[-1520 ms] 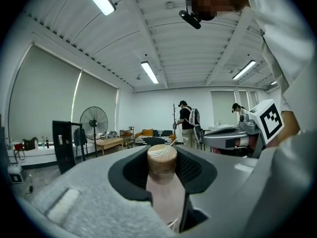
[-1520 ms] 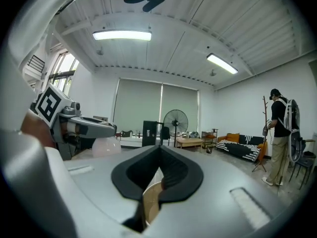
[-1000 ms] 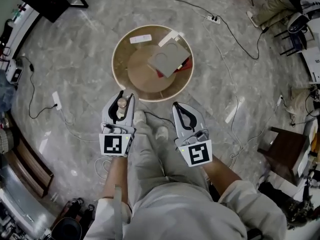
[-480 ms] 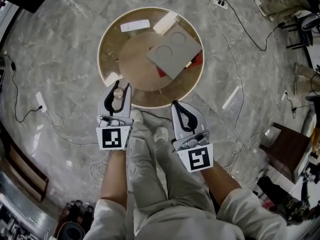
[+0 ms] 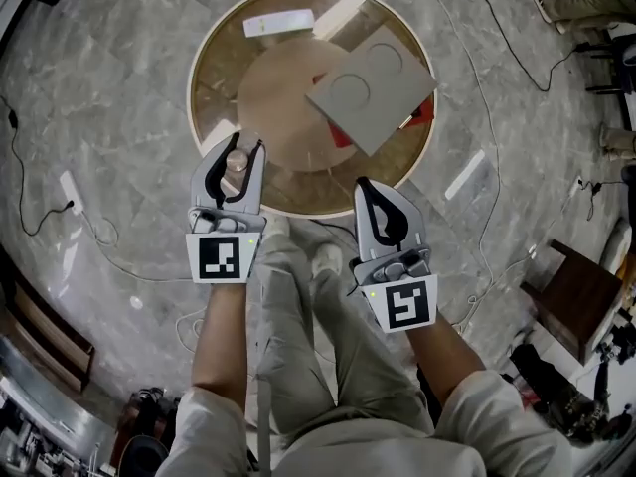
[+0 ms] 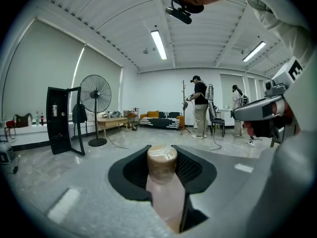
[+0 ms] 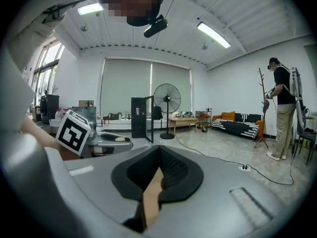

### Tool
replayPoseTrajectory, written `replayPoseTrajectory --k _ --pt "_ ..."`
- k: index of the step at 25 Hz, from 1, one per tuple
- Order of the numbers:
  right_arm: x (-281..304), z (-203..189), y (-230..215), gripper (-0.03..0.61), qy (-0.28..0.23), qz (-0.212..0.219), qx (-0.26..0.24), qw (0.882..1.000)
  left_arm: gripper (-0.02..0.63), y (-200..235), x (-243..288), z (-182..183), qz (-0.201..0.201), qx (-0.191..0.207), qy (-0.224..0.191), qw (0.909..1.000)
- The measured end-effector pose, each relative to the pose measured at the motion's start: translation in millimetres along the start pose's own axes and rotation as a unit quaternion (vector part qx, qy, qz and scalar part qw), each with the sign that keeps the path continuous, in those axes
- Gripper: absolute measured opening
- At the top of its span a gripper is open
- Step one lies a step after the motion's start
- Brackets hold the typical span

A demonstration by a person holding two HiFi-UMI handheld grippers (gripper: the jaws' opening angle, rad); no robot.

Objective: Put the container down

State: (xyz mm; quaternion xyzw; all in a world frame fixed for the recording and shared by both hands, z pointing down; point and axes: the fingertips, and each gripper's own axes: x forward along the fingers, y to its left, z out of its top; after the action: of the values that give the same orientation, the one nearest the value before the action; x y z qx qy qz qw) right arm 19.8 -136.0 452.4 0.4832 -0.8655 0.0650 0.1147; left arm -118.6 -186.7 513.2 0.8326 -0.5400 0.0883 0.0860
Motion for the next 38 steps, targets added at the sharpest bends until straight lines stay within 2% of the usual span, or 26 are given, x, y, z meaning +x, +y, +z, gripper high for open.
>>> replayPoseTrajectory --k 19,38 --pt "47 -73 -10 0.000 0.010 -0.012 0.002 1.000 0.128 17 58 -80 -0.021 0.008 0.010 0.9997" --pt "61 -105 -22 0.000 0.024 -0.021 0.001 0.999 0.127 27 91 -109 -0.030 0.007 0.012 0.9995"
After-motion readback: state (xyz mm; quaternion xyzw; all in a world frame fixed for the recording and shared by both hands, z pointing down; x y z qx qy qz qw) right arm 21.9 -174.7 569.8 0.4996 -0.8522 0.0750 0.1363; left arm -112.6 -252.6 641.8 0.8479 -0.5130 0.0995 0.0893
